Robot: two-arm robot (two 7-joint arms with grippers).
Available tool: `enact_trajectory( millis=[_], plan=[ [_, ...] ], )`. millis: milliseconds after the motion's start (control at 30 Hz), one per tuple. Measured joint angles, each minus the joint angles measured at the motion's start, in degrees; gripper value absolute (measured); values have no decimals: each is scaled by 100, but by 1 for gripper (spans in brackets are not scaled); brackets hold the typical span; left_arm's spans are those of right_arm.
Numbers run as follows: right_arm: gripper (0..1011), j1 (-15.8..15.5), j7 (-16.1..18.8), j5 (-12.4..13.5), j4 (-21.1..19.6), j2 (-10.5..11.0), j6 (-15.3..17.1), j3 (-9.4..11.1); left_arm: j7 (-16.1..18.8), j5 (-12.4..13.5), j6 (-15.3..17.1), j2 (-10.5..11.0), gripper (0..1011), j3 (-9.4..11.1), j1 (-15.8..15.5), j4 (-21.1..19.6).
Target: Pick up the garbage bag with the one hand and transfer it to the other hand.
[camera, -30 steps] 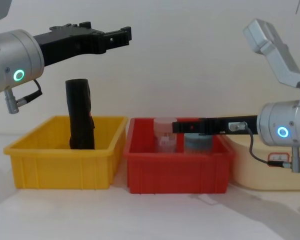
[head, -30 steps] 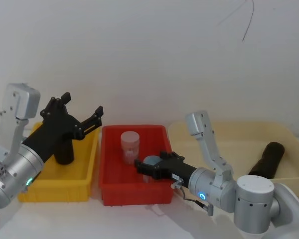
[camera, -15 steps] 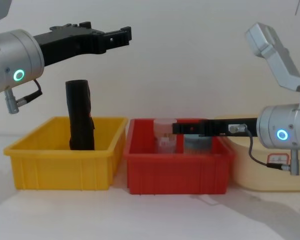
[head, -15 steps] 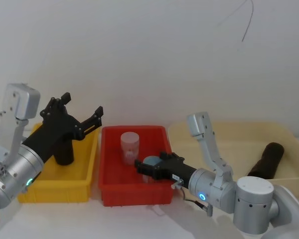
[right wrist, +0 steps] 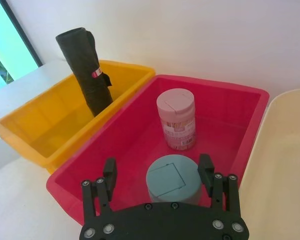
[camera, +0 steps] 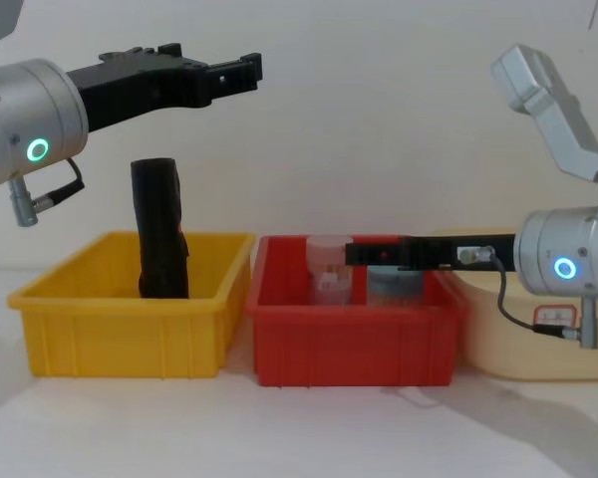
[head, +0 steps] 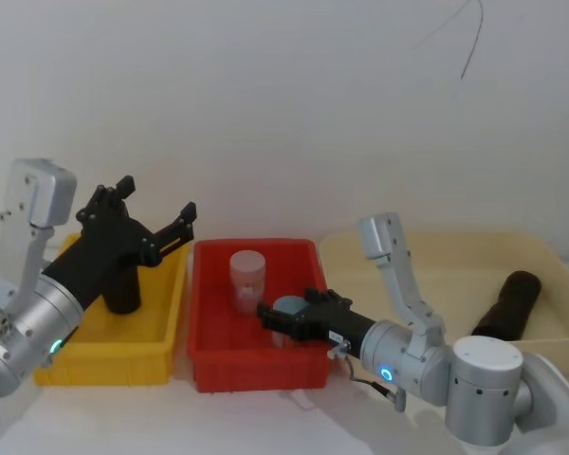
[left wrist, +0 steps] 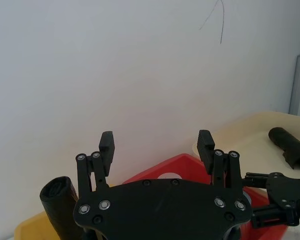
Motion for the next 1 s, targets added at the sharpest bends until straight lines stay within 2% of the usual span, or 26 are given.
enact_trajectory(
  millis=[633, 1000],
  plan=[
    [1000, 11, -15, 103, -123, 75, -68, -3, 0, 0, 0, 0, 1000, 0, 0, 0],
    [1000, 51, -12, 123, -43, 96, -75, -87, 0, 0, 0, 0, 1000, 0, 0, 0]
  ],
)
